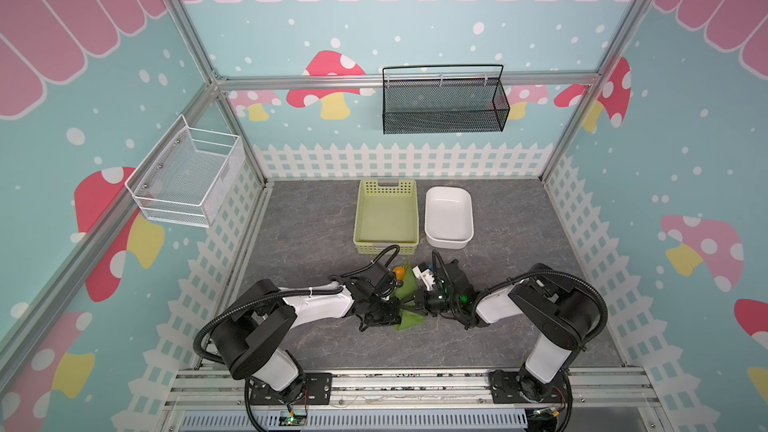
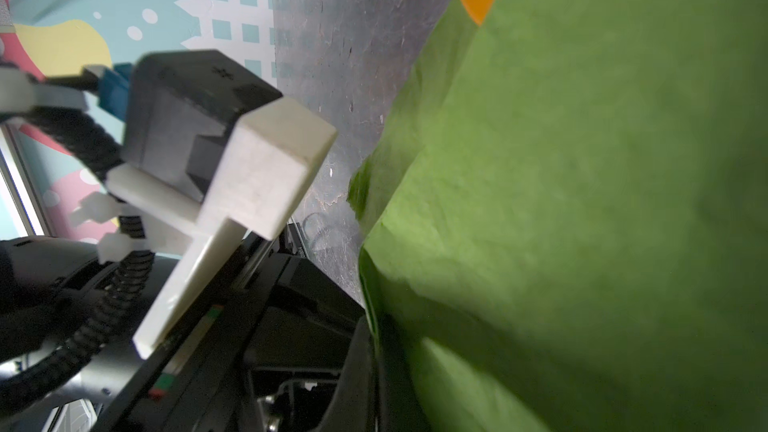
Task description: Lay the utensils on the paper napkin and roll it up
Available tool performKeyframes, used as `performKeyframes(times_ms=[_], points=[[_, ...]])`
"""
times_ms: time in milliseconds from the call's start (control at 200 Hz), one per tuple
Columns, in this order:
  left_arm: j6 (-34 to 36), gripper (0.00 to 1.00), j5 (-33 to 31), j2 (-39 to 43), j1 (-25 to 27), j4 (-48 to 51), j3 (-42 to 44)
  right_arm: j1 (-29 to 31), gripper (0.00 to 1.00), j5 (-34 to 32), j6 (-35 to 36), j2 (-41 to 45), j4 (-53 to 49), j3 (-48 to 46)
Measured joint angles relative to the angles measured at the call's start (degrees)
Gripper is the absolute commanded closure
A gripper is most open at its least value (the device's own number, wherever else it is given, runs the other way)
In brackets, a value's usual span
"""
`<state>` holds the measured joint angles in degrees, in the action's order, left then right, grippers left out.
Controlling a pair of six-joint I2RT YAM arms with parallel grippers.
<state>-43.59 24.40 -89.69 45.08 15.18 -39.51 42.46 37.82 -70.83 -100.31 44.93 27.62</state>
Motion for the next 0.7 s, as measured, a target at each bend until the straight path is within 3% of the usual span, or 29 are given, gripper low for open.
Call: performKeyframes(times_ms=[305,700], points=[[0.0,0.9,0.11,-0.07,-0.07,-0.09,0.0,0.04,1.0,0.72,-0.61,-1.95,2.32,-0.72],[0.39,0.91,-2.86,4.46,-3.23,3.76,0.0,0.04,0.78,0.72,-1.25,-1.95,3.08,-1.38]])
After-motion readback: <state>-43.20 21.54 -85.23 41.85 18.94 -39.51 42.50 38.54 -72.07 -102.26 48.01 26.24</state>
